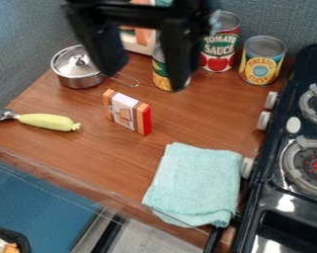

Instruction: Take the thing and put it in an upright position.

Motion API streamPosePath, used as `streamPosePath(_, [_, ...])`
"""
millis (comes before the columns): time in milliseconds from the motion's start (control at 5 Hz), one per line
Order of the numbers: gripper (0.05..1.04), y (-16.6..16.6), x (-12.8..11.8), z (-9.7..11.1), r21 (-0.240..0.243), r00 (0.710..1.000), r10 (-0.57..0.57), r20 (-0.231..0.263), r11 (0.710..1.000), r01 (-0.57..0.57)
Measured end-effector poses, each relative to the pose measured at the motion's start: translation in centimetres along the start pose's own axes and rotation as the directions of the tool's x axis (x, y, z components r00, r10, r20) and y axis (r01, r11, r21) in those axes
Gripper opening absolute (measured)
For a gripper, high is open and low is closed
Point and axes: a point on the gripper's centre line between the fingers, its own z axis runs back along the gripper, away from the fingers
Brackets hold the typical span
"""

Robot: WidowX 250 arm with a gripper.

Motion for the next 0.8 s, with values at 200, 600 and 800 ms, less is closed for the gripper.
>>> streamPosePath(200, [1.001,0.6,1.4,0.0,0.032,0.973,0.168,0.16,0.984,-0.175])
streamPosePath(600, [1.001,3.9,1.8,-2.2,0.098,0.817,0.467,0.339,0.846,-0.525])
streamPosePath(800, [1.001,5.5,2.0,-3.7,0.121,0.732,0.565,0.381,0.754,-0.645])
